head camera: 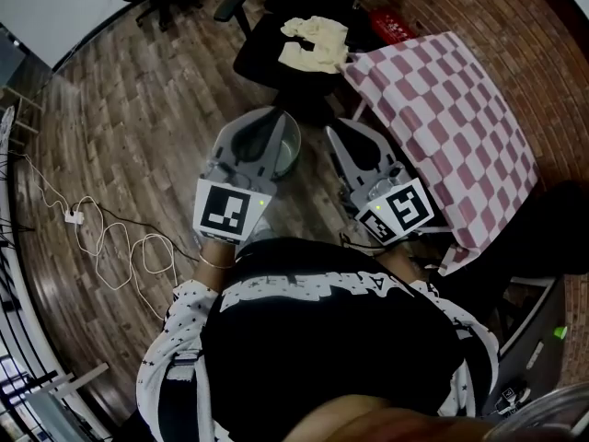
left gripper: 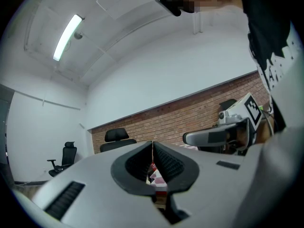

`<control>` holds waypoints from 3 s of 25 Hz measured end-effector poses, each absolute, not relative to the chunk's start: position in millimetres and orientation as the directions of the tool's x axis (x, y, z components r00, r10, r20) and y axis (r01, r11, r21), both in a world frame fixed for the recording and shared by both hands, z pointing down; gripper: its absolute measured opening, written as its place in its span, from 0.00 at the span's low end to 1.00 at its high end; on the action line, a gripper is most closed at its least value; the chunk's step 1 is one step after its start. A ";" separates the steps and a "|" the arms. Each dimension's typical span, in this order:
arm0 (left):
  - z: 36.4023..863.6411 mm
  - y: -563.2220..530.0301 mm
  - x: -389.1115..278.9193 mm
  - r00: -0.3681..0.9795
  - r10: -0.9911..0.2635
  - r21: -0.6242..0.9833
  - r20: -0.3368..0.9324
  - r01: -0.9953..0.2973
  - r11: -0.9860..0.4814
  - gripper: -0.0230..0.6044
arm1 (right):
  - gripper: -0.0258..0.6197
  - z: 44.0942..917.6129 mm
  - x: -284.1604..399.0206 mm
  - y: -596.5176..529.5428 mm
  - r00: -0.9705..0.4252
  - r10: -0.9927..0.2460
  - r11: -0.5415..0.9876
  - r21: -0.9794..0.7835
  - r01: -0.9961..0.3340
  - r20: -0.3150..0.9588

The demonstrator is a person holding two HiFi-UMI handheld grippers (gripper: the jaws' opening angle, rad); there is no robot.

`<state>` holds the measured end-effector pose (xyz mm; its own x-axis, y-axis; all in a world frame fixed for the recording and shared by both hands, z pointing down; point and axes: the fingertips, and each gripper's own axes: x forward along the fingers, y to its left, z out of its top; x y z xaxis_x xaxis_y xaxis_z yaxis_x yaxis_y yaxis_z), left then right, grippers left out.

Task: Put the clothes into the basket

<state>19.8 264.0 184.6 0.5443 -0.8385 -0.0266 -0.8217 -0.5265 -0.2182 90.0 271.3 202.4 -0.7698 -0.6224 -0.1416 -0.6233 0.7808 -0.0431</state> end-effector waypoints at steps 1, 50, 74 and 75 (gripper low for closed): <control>184.3 260.5 16.1 0.541 -0.840 -0.220 -0.026 -0.823 -0.523 0.06 | 0.09 202.3 86.0 267.6 -0.772 -0.619 0.783 -0.044 -0.620 -0.142; 200.1 136.3 -127.9 0.581 -0.814 -0.171 -0.012 -0.803 -0.571 0.06 | 0.09 215.7 -48.6 145.7 -0.721 -0.687 0.726 -0.038 -0.687 -0.090; 205.4 70.0 -120.1 0.601 -0.799 -0.178 0.018 -0.784 -0.594 0.06 | 0.09 217.3 -38.9 79.9 -0.704 -0.705 0.709 -0.053 -0.703 -0.091; 203.6 65.5 -119.6 0.599 -0.800 -0.180 0.018 -0.785 -0.592 0.06 | 0.09 216.4 -38.8 75.4 -0.706 -0.702 0.712 -0.053 -0.701 -0.093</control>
<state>-119.6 65.5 203.6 0.5994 -0.8002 0.0178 -0.7853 -0.5923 -0.1804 -38.8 75.4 216.4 -0.7061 -0.7020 -0.0930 -0.7005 0.7117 -0.0533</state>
